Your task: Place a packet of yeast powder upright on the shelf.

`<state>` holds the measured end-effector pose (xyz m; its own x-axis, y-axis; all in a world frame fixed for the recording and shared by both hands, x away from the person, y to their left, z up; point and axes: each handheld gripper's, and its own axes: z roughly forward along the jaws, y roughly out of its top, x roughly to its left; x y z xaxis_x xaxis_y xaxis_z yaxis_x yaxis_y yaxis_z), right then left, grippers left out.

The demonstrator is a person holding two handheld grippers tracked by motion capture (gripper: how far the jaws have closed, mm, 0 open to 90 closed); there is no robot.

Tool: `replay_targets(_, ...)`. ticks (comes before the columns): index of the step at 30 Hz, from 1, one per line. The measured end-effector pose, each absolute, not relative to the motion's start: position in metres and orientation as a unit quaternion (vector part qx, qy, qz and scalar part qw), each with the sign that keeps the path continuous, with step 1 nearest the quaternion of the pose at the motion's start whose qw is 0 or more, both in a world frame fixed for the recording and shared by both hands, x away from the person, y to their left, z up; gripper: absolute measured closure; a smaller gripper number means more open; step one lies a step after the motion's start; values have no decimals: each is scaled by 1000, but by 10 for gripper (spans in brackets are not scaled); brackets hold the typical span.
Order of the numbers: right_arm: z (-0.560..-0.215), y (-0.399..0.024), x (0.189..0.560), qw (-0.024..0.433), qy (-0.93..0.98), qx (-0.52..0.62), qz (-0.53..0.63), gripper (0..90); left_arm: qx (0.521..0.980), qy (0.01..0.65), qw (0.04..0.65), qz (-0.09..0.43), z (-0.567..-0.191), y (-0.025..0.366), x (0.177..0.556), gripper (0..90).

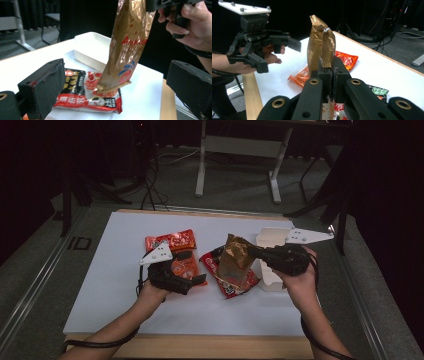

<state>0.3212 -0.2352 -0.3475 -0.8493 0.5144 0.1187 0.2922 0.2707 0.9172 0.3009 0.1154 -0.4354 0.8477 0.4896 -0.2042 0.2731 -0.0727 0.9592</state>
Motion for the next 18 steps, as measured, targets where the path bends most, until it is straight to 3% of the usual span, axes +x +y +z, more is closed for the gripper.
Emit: replay_targets(18, -320, -267, 351, 143, 772, 279, 553, 882, 728, 283, 611, 128, -461, 165, 289, 27)
